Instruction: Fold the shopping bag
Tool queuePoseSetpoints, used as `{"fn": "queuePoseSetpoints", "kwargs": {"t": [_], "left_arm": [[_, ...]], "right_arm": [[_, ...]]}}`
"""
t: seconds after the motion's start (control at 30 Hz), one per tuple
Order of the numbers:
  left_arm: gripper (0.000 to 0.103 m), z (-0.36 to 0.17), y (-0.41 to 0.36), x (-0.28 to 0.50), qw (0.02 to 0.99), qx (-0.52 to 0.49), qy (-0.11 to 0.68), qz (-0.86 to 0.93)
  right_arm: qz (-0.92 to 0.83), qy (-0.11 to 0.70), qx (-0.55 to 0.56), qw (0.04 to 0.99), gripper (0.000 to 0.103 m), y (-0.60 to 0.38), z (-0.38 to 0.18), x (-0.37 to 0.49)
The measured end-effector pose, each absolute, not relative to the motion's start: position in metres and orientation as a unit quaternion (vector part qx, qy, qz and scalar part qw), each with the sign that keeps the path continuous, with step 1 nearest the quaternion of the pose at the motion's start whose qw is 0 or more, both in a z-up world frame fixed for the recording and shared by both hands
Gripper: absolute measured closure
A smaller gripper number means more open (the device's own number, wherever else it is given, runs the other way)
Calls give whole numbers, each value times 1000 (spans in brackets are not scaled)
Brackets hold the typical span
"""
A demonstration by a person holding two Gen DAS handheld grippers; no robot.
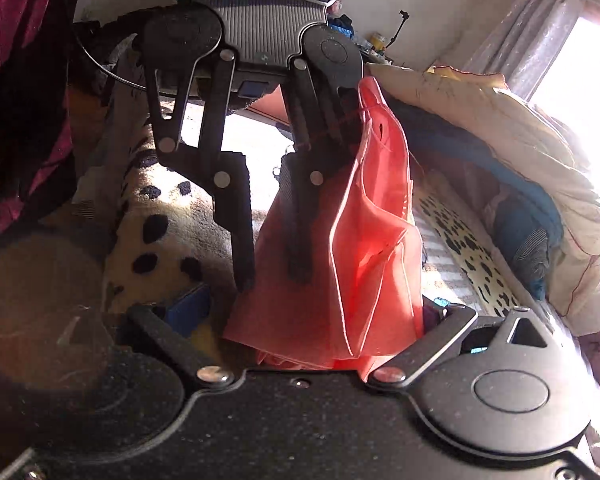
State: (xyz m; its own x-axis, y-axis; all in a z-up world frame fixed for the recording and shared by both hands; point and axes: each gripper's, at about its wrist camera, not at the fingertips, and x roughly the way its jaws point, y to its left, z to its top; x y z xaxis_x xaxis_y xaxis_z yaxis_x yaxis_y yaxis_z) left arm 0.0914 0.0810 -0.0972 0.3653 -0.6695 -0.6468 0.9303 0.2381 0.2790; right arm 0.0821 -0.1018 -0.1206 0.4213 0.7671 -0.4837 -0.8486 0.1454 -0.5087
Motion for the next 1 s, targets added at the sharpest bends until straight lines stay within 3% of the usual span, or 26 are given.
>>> {"fn": "queuePoseSetpoints", "kwargs": {"t": [0.2,0.5,0.67,0.73,0.9,1.0], "left_arm": [[86,-92,82,99,770,309,214,-516],[86,-81,96,132,786,175,315,-502],[86,-76,105,146,797,107,345,-485],[86,-69,101,148,802,121,347,-472],[84,-55,81,141,804,209,351,-433],[69,-49,57,127,783,334,337,-403]], "right_arm": [[534,6,-390,750,27,-110,-120,81],[514,-3,-402,758,30,-98,-127,82],[517,2,-391,762,40,-94,-124,89],[523,18,-377,764,46,-96,-120,94],[550,75,-319,768,49,-99,-111,114],[555,88,-298,772,49,-99,-107,122]]}}
